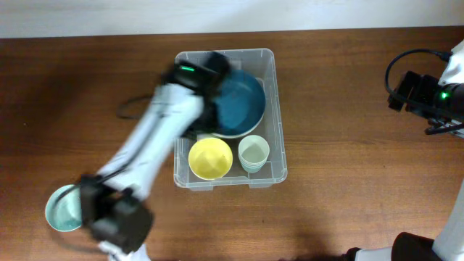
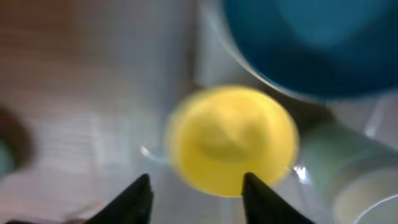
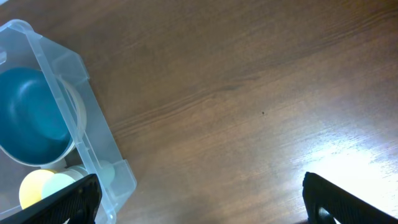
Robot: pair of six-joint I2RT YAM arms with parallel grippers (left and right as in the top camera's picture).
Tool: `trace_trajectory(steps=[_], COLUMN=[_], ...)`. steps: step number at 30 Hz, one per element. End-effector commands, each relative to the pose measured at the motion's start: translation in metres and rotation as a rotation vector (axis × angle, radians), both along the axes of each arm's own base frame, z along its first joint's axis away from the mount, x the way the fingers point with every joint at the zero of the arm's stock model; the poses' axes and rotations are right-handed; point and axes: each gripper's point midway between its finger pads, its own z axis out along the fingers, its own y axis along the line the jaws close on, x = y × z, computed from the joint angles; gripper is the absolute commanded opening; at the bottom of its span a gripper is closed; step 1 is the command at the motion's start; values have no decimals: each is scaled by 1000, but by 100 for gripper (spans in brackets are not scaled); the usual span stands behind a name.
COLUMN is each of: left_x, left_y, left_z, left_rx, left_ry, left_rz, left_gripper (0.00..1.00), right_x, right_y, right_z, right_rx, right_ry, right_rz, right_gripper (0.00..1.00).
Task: Pack container
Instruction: 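Carry the yellow bowl into the white bowl and release, then move the left gripper to the pale-teal bowl and grasp its rim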
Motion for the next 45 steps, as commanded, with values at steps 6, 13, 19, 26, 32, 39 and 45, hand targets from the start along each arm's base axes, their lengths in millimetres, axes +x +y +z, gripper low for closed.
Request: trace_trajectory(steps=[6, 13, 19, 26, 32, 39, 45], left_x=[-38, -86, -111, -123, -122, -112, -107], left_y=[190, 268, 281, 280, 281, 286, 288], left_z=[108, 30, -61, -129, -158, -164, -164], left_rx=[69, 77, 9, 0, -6, -3, -9], left_ry=[-284, -107, 4, 117, 188, 153, 130], left_rz=[504, 814, 927, 878, 876, 850, 851], left_gripper=[72, 77, 78, 78, 77, 71, 41], right_x=[0, 1, 1, 1, 1, 1, 1], right_y=[3, 3, 3, 3, 3, 3, 3], right_z=[-3, -3, -3, -3, -3, -2, -2], right_rx=[10, 10, 10, 10, 10, 10, 10], right_ry=[9, 8, 8, 8, 8, 8, 8], right_rz=[18, 18, 18, 18, 18, 18, 18], right_gripper=[99, 99, 99, 99, 99, 99, 99])
